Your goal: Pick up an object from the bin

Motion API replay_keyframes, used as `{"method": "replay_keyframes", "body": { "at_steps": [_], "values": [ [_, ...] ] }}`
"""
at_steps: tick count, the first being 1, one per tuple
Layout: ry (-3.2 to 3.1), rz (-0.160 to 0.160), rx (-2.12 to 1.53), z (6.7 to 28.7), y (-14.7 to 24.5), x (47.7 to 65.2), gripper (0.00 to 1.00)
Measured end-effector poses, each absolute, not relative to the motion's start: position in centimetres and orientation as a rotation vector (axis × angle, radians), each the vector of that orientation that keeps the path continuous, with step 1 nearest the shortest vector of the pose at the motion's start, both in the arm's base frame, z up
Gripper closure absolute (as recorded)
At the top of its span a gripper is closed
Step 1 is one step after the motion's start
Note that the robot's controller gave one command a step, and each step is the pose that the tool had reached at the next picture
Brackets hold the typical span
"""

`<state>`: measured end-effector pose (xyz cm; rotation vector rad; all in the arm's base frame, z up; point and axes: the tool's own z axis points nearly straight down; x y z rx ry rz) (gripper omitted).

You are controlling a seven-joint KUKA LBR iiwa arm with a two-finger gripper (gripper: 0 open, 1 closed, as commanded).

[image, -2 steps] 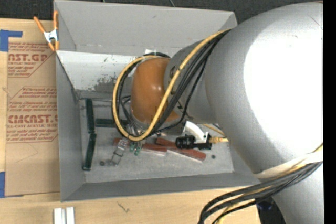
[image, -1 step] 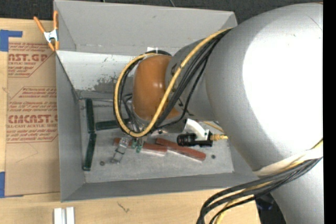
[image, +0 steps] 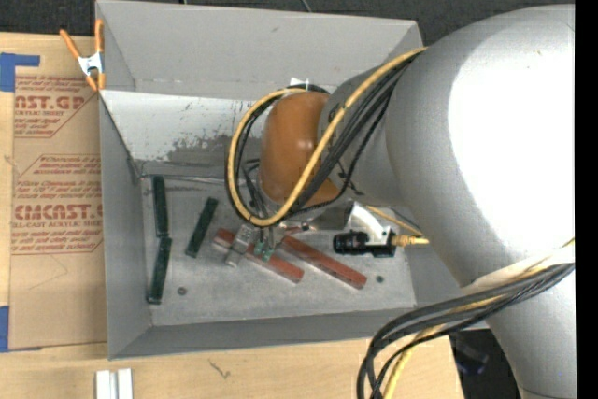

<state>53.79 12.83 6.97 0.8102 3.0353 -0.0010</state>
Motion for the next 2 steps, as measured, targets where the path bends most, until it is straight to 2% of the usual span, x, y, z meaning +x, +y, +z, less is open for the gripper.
{"method": "replay_keyframes", "body": {
  "at_steps": [2],
  "values": [
    [3.037, -0.001, 0.809, 6.96, 12.88, 53.90, 1.00]
  ]
}}
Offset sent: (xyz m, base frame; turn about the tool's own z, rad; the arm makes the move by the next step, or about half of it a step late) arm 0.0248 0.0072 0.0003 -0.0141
